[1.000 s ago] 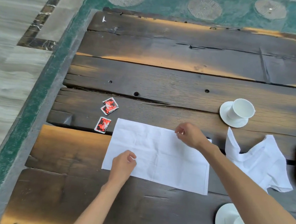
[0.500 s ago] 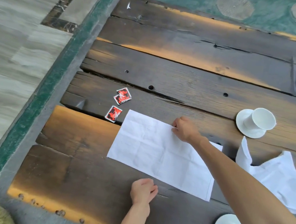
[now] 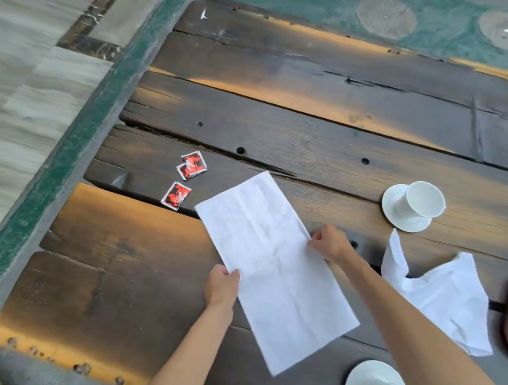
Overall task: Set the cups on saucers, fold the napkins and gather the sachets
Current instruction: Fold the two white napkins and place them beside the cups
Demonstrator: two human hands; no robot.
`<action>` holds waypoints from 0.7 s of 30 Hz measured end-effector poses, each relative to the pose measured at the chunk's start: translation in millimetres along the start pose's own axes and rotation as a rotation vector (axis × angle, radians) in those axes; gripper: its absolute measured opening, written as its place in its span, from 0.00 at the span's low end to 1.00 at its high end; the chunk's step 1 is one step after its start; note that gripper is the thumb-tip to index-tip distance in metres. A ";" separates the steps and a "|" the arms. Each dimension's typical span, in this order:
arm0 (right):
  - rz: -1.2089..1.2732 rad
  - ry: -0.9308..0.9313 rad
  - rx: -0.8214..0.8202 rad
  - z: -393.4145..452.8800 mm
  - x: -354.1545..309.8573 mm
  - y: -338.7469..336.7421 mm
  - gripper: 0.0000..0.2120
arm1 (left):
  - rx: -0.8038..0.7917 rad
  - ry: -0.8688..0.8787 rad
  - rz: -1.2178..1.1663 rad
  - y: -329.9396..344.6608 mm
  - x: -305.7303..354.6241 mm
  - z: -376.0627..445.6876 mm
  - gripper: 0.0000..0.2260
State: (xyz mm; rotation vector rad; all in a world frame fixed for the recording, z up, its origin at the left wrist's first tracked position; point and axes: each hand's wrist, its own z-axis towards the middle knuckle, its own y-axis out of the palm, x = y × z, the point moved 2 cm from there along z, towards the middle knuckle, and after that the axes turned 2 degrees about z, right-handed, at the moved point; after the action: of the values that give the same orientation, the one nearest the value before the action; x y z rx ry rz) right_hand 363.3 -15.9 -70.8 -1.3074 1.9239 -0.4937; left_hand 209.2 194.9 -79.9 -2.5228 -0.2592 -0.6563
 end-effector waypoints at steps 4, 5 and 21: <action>0.103 0.114 -0.077 -13.5 25.8 2.7 0.08 | -0.099 0.049 -0.163 -6.1 11.1 3.7 0.06; 0.134 0.138 -0.123 -16.5 32.0 4.3 0.07 | -0.101 0.080 -0.185 -8.4 13.2 4.3 0.08; 0.236 -0.176 0.120 -53.9 43.6 15.4 0.11 | -0.086 0.541 0.285 -27.2 7.3 7.9 0.10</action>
State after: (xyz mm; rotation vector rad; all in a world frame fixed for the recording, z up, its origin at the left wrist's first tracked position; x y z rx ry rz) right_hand 304.2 -54.2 -62.0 -0.9978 1.8413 -0.3565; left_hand 210.4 222.6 -70.4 -2.2854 0.3196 -1.2048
